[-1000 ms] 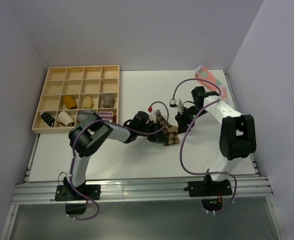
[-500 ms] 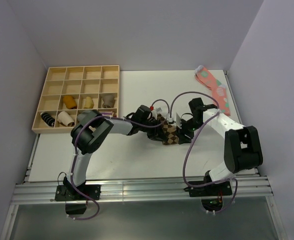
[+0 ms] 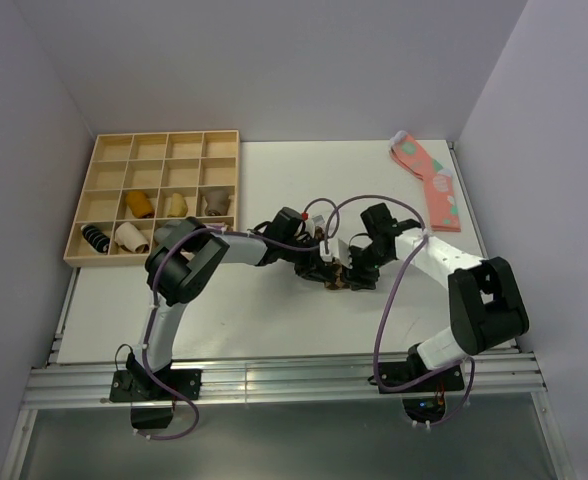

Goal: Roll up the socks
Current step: Roll the sock at the center of the board.

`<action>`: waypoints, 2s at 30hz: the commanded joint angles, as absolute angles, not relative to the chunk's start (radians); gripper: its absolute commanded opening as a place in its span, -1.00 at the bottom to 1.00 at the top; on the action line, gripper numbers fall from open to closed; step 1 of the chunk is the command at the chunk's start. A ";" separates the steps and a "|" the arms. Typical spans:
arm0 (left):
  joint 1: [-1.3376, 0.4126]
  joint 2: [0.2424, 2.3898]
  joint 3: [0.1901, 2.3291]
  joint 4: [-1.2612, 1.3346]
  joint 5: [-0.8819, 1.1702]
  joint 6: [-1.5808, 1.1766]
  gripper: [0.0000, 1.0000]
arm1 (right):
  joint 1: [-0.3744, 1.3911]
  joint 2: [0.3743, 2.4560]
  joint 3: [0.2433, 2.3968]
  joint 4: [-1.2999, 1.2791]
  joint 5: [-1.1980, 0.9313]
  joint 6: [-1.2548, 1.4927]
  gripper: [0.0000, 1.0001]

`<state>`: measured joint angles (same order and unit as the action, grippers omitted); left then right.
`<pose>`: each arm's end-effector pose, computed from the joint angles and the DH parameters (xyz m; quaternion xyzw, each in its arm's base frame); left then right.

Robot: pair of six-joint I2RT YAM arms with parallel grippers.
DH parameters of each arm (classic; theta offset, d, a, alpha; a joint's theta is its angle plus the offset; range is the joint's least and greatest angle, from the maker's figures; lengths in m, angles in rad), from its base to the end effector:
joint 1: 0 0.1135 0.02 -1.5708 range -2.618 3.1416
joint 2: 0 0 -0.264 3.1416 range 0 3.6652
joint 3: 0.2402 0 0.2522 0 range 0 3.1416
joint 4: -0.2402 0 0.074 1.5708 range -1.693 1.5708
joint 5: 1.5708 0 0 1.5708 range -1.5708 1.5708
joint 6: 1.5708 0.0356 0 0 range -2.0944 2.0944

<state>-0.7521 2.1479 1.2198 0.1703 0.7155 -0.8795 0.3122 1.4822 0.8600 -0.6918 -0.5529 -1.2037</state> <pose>0.2996 -0.3123 0.1053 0.0834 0.8674 -0.4901 0.0196 0.2390 0.0968 0.1816 -0.6813 0.6689 0.1911 0.2279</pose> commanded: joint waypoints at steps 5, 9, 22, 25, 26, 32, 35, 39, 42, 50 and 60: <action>-0.747 2.215 1.192 0.023 0.655 -0.842 -0.99 | 0.382 1.468 0.821 -0.595 -0.474 -1.201 0.17; -0.746 2.220 1.190 0.034 0.669 -0.845 -0.99 | 0.393 1.508 0.839 -0.589 -0.456 -1.190 0.16; -0.742 2.223 1.169 0.123 0.706 -0.919 -0.87 | 0.396 1.646 0.968 -0.704 -0.453 -1.160 -0.45; -0.741 2.197 1.120 0.201 0.684 -0.981 -0.69 | 0.384 1.696 1.018 -0.796 -0.474 -1.158 -0.59; -0.741 2.178 1.100 0.230 0.666 -1.003 -0.59 | 0.379 1.730 1.035 -0.822 -0.482 -1.160 -0.60; -0.750 2.118 0.944 0.480 0.592 -1.143 -0.45 | 0.328 1.853 1.170 -0.992 -0.505 -1.190 -0.67; -0.767 2.097 0.930 0.508 0.519 -1.132 -0.34 | 0.310 1.904 1.206 -1.043 -0.502 -1.193 -0.68; -0.796 2.082 0.897 0.575 0.431 -1.138 -0.24 | 0.293 1.965 1.264 -1.139 -0.509 -1.206 -0.68; -0.810 2.056 0.853 0.644 0.381 -1.121 -0.19 | 0.282 2.009 1.311 -1.179 -0.499 -1.204 -0.68; -0.836 1.938 0.730 0.738 0.154 -0.911 -0.08 | 0.279 2.097 1.390 -1.295 -0.488 -1.203 -0.68; -0.905 1.815 0.595 0.995 0.069 -0.502 -0.08 | 0.275 2.172 1.454 -1.377 -0.483 -1.178 -0.68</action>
<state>-0.8616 1.8664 0.6167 0.8776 0.1120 -0.7174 0.2836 2.1365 1.4372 -1.3590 -0.5648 -1.1797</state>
